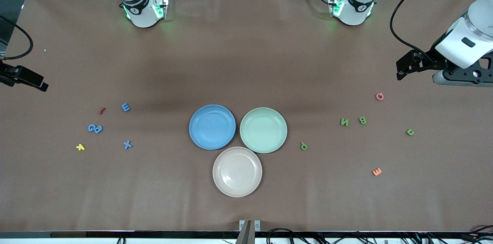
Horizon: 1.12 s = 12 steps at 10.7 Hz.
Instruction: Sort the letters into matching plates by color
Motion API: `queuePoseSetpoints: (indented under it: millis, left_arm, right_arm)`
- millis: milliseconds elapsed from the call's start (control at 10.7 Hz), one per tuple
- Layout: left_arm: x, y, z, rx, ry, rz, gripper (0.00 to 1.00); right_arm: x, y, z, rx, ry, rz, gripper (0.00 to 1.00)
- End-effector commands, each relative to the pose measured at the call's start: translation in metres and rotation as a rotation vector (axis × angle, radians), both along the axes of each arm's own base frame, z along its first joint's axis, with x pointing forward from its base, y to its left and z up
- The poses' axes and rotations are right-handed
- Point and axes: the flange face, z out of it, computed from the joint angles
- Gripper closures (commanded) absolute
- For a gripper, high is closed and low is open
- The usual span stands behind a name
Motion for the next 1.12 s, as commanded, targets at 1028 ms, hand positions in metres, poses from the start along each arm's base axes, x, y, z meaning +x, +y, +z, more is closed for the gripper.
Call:
queuePoseSetpoints:
  millis: [1028]
  left_arm:
    - [0.086, -0.063, -0.188, -0.051, 0.119, 0.387, 0.0]
  right_arm:
    - [0.0, 0.004, -0.005, 0.015, 0.009, 0.029, 0.0]
